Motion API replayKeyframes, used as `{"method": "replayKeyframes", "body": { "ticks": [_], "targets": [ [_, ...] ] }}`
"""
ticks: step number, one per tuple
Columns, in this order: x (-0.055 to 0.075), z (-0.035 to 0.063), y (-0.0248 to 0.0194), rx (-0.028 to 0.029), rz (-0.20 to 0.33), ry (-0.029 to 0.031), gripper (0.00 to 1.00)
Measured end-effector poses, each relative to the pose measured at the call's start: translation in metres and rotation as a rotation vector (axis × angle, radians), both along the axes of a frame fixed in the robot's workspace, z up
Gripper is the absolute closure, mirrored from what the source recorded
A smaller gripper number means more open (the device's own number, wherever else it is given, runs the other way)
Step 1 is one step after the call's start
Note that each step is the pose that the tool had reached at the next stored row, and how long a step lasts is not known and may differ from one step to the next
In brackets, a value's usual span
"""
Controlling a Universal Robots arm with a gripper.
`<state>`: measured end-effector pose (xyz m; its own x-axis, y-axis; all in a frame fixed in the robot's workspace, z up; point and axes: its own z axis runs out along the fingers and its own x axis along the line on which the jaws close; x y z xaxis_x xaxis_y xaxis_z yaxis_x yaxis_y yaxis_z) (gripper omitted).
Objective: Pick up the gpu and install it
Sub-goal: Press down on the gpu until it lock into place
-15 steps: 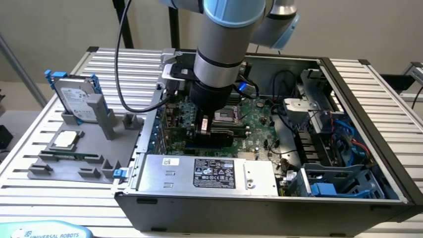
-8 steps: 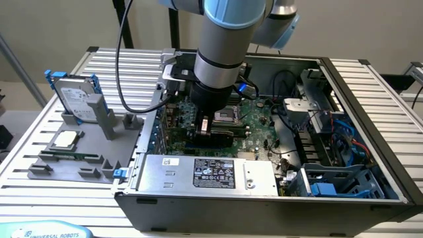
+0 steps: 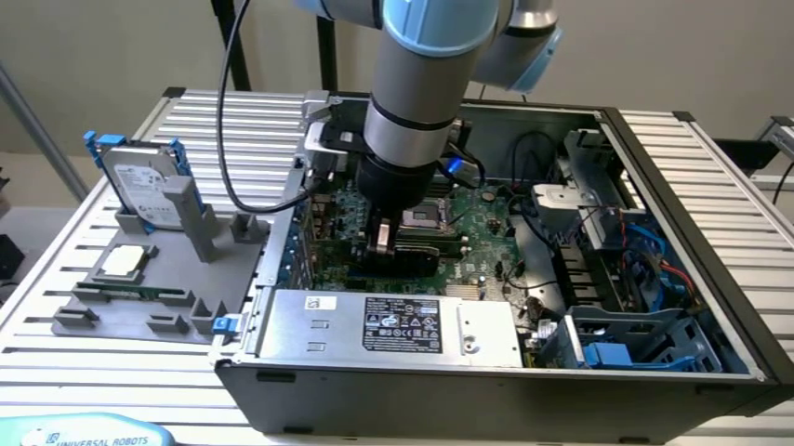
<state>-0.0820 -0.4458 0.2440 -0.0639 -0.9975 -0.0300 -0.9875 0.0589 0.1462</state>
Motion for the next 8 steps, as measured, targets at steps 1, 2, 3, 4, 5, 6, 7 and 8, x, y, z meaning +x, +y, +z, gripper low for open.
{"method": "replayKeyframes", "body": {
  "ticks": [1,2,3,4,5,6,7,8],
  "targets": [
    [0.000,0.0036,0.0000,0.0001,0.000,0.0000,0.65],
    [0.000,0.0078,0.0000,0.0000,0.000,0.0000,0.65],
    [0.000,0.0123,0.0000,-0.0002,0.000,0.0001,0.65],
    [0.000,0.0168,0.0000,-0.0001,0.000,0.0001,0.65],
    [0.000,0.0214,0.0000,-0.0003,0.000,0.0002,0.65],
    [0.000,0.0258,0.0000,-0.0001,0.000,0.0000,0.65],
    [0.000,0.0305,0.0000,-0.0003,0.000,0.0001,0.65],
    [0.000,0.0349,0.0000,-0.0001,0.000,0.0001,0.65]
  ]
}}
